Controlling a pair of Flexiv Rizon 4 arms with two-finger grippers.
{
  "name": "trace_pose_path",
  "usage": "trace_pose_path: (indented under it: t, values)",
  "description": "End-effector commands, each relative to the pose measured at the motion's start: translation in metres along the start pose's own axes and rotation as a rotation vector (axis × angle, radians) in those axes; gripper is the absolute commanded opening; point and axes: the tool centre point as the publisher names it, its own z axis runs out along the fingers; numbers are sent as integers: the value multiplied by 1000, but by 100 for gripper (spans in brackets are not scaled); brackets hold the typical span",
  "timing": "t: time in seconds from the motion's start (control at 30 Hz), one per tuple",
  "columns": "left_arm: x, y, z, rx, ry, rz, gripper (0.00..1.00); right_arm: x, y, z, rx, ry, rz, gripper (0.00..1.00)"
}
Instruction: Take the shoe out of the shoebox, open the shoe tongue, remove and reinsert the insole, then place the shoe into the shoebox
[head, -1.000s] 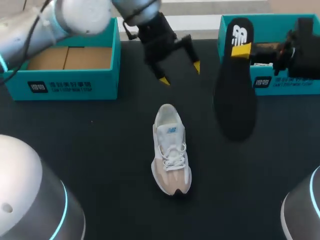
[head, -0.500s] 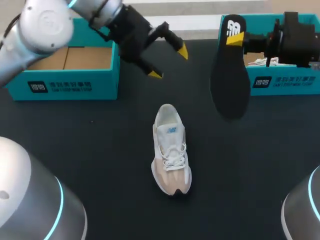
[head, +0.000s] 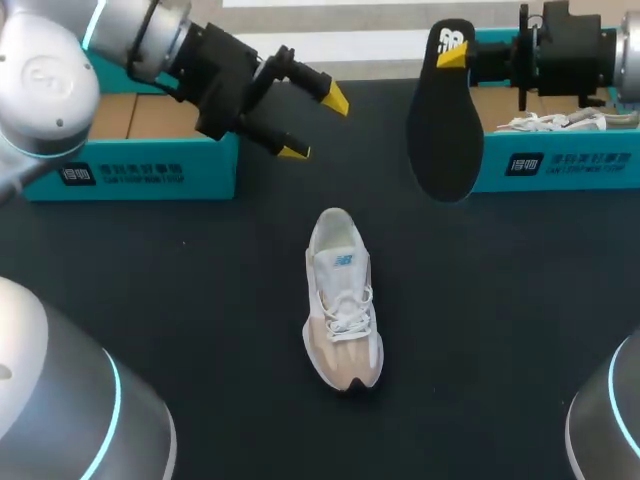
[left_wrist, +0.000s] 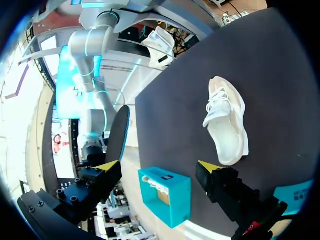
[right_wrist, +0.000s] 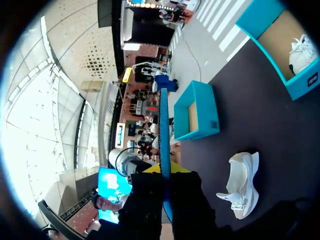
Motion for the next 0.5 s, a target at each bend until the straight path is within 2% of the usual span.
trace_pose_path:
  t: [0.03, 0.1, 0.17, 0.2, 0.23, 0.3, 0.43, 0.5]
  values:
    - [2, 0, 2, -3, -8, 2, 100, 0, 0, 1, -1, -2, 1, 0]
    - [2, 0, 2, -3, -8, 2, 100, 0, 0, 1, -1, -2, 1, 0]
    - [10, -2, 11, -40, -100, 22, 100, 0, 0, 1, -1, -2, 1, 0]
    - [12, 0, 14, -73, -153, 6, 100, -2, 0, 4, -4, 44, 6, 0]
    - [13, 0, 16, -65, -205, -36, 100, -2, 2, 8, -12, 76, 1, 0]
    - [12, 2, 17, -108, -289, -5, 100, -1, 5, 15, -6, 90, 1, 0]
    - [8, 2, 15, -121, -415, 10, 100, -2, 12, 26, 18, 115, 28, 0]
    - [6, 1, 14, -127, -442, 30, 100, -3, 14, 30, 29, 123, 51, 0]
